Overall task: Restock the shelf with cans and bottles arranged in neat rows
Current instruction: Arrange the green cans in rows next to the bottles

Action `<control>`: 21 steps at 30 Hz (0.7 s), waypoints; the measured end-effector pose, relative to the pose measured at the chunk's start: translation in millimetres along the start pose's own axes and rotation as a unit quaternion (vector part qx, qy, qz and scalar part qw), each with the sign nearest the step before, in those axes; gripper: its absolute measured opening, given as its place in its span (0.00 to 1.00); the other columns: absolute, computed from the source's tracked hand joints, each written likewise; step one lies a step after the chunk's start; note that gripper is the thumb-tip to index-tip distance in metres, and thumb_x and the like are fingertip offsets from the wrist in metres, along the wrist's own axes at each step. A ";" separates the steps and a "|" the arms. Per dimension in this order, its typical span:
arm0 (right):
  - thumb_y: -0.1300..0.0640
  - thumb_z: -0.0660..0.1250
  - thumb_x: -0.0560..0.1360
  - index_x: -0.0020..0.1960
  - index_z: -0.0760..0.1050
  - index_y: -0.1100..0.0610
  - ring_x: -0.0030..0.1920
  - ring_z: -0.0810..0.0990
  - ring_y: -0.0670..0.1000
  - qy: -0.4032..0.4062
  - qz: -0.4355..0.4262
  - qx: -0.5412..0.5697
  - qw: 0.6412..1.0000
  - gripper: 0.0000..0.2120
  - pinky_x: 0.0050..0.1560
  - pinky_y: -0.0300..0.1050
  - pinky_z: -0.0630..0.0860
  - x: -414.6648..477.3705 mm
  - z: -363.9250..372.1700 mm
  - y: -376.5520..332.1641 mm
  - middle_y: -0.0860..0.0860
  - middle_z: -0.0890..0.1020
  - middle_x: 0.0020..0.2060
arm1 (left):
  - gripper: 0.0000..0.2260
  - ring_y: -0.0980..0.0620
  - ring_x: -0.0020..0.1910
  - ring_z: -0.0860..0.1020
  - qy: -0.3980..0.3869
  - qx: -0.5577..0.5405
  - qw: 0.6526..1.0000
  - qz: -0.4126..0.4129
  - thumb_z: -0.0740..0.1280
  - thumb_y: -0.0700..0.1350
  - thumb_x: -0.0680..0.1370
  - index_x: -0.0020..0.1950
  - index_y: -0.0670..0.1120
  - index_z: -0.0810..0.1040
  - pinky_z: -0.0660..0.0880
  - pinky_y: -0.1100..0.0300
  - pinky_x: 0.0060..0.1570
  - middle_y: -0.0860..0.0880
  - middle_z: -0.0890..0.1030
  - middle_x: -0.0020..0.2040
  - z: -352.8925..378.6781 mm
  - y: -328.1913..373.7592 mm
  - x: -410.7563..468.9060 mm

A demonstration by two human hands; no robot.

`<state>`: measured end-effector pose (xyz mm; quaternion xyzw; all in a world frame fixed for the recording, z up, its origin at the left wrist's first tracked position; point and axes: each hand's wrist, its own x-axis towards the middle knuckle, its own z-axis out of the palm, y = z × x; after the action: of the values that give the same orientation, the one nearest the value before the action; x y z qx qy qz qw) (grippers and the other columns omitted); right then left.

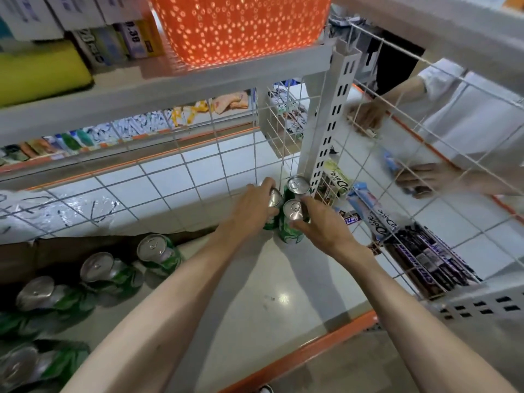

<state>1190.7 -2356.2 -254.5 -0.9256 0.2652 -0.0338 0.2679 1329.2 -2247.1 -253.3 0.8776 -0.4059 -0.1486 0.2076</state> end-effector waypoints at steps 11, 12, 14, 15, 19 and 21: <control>0.52 0.66 0.79 0.55 0.73 0.55 0.44 0.79 0.51 -0.040 -0.053 0.070 0.995 0.09 0.42 0.43 0.72 -39.7 -14.1 -9.0 0.49 0.81 0.46 | 0.21 0.55 0.53 0.76 -0.063 -0.098 0.993 0.026 0.73 0.44 0.76 0.67 0.53 0.71 0.70 0.69 0.42 0.55 0.75 0.57 -50.9 -37.6 -83.7; 0.52 0.66 0.79 0.58 0.73 0.56 0.46 0.79 0.51 -0.045 -0.062 0.079 0.994 0.10 0.43 0.43 0.73 -41.8 -14.8 -14.9 0.49 0.81 0.49 | 0.22 0.54 0.54 0.77 -0.067 -0.097 0.993 0.016 0.73 0.44 0.76 0.67 0.54 0.71 0.70 0.69 0.42 0.56 0.75 0.57 -60.0 -43.7 -93.5; 0.52 0.65 0.80 0.64 0.73 0.55 0.52 0.79 0.49 -0.056 -0.082 0.088 0.991 0.15 0.49 0.44 0.74 -46.3 -15.5 -30.2 0.47 0.80 0.53 | 0.21 0.54 0.55 0.76 -0.074 -0.098 0.992 -0.007 0.73 0.45 0.76 0.67 0.55 0.71 0.70 0.70 0.40 0.56 0.75 0.57 -79.8 -53.1 -114.8; 0.51 0.66 0.80 0.65 0.73 0.55 0.54 0.79 0.49 -0.063 -0.091 0.088 0.990 0.16 0.53 0.45 0.74 -49.0 -14.9 -40.1 0.47 0.79 0.55 | 0.21 0.54 0.55 0.75 -0.074 -0.099 0.992 -0.018 0.72 0.45 0.76 0.67 0.56 0.71 0.70 0.70 0.39 0.57 0.75 0.57 -90.0 -58.4 -127.7; 0.51 0.67 0.78 0.61 0.75 0.56 0.53 0.81 0.52 -0.067 -0.125 0.080 0.987 0.14 0.55 0.53 0.78 -60.4 -1.9 -85.9 0.52 0.82 0.54 | 0.20 0.55 0.53 0.79 -0.043 -0.093 0.994 -0.050 0.74 0.47 0.74 0.64 0.57 0.73 0.77 0.64 0.46 0.56 0.79 0.56 -120.4 -86.3 -187.5; 0.52 0.68 0.78 0.62 0.75 0.55 0.52 0.81 0.52 -0.064 -0.141 0.075 0.985 0.14 0.53 0.52 0.78 -71.2 8.1 -112.5 0.49 0.81 0.52 | 0.22 0.53 0.55 0.79 -0.016 -0.077 0.995 -0.066 0.74 0.48 0.73 0.66 0.55 0.74 0.77 0.58 0.53 0.54 0.80 0.58 -129.9 -102.2 -219.8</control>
<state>1184.5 -2235.5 -198.0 -0.9315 0.1106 -0.0316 0.3452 1313.7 -1985.6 -169.6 0.8814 -0.3379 -0.2065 0.2574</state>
